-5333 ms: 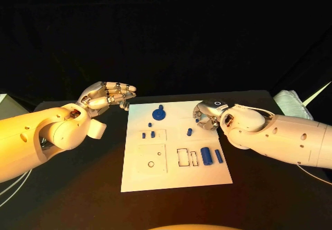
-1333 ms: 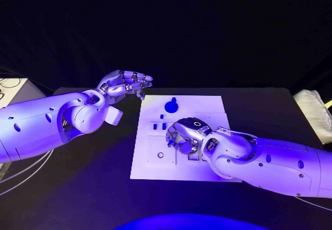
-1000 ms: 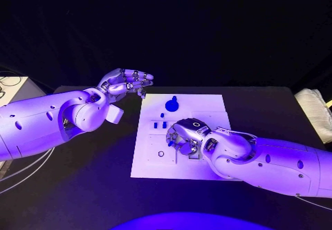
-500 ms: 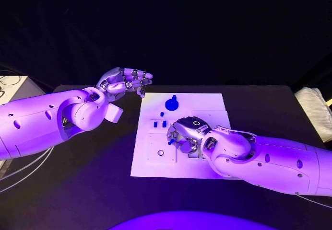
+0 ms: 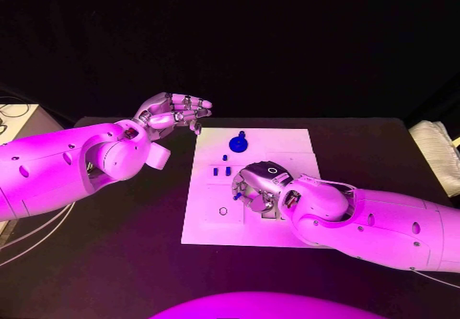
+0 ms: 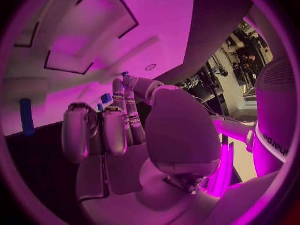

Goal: Assemble the parts on the task board

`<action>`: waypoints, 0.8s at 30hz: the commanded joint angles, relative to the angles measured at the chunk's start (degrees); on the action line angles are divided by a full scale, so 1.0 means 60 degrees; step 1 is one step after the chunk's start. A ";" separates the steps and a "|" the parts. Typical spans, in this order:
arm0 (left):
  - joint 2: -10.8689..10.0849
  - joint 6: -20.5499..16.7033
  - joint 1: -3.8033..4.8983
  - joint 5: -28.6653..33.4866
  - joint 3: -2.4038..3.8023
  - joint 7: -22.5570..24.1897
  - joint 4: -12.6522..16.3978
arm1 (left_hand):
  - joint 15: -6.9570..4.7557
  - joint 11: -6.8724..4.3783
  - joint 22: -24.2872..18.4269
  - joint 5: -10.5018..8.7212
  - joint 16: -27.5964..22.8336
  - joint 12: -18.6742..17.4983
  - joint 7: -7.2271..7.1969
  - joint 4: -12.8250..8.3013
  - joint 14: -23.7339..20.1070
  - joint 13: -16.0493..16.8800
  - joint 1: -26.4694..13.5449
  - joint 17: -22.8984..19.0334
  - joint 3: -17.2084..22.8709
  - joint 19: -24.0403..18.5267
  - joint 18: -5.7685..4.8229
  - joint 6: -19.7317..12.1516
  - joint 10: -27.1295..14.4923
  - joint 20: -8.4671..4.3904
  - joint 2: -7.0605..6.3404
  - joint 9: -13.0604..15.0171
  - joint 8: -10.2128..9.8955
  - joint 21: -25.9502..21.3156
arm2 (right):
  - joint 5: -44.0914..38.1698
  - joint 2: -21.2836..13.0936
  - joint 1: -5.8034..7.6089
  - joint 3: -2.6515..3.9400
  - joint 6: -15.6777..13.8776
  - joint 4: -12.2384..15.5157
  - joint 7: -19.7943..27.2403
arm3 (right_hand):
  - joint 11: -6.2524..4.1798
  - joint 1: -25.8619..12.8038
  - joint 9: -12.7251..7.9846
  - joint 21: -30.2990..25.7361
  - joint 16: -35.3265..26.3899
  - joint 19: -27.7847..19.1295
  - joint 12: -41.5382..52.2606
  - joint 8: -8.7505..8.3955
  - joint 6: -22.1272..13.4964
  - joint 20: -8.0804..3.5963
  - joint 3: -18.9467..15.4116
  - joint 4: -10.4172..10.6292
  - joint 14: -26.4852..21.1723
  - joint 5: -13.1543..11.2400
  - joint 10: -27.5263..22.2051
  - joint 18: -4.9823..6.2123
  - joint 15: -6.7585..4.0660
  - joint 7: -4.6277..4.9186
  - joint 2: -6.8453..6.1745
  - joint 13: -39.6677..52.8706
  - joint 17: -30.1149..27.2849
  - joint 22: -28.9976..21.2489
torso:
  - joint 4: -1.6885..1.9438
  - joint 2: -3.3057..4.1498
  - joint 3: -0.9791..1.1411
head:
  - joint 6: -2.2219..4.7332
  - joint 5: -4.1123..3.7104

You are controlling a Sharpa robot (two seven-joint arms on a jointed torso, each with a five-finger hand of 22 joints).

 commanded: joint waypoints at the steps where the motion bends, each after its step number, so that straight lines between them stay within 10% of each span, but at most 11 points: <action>1: 0.0006 0.0068 0.0008 0.0055 0.0009 0.0028 0.0033 | 0.0022 0.0017 -0.0011 0.0004 -0.0044 0.0039 0.0052 -0.0008 -0.0038 -0.0013 0.0052 -0.0010 -0.0047 0.0050 0.0141 0.0025 -0.0056 0.0014 0.0076 -0.0006 -0.0028 -0.0038 | -0.0136 0.0036 -0.0010 -0.0004 0.0232 0.0015 -0.0021 | -0.0110 -0.0039 0.0014 -0.0026 -0.0037 0.0312 0.0033 0.0010 0.0035 -0.0073 0.0021 -0.0019 0.0442 0.0040 0.0162 -0.0115 -0.0086 0.0016 0.0092 -0.0002 0.0007 0.1274 | -0.0001 0.0004 -0.0005 | -0.0002 0.0005; 12: -0.0007 0.0071 0.0010 0.0055 0.0009 0.0020 0.0065 | 0.0023 0.0018 -0.0017 0.0004 -0.0047 0.0038 0.0050 -0.0009 -0.0039 -0.0015 0.0058 -0.0012 -0.0051 0.0055 0.0141 0.0030 -0.0068 0.0014 0.0075 -0.0005 -0.0025 -0.0047 | -0.0561 0.0300 -0.0011 -0.0013 0.1362 -0.0086 -0.0501 | -0.0106 -0.0048 0.0022 -0.0040 -0.0046 0.0307 0.0020 0.0010 0.0030 -0.0073 0.0022 -0.0028 0.0439 0.0040 0.0166 -0.0112 -0.0084 0.0020 0.0092 -0.0006 -0.0007 0.1268 | 0.0007 0.0004 -0.0010 | -0.0046 -0.0027; 24: -0.0022 0.0085 0.0011 0.0055 0.0009 0.0008 0.0090 | 0.0023 0.0018 -0.0017 0.0004 -0.0047 0.0038 0.0050 -0.0009 -0.0039 -0.0015 0.0058 -0.0012 -0.0051 0.0055 0.0141 0.0030 -0.0068 0.0014 0.0075 -0.0005 -0.0025 -0.0047 | -0.1030 0.0482 -0.0014 -0.0047 0.1564 -0.0057 -0.0791 | -0.0104 -0.0051 0.0031 -0.0051 -0.0068 0.0303 0.0003 0.0006 0.0019 -0.0071 0.0027 -0.0043 0.0431 0.0046 0.0166 -0.0110 -0.0082 0.0022 0.0092 -0.0012 -0.0041 0.1263 | -0.0002 -0.0012 -0.0003 | -0.0069 -0.0035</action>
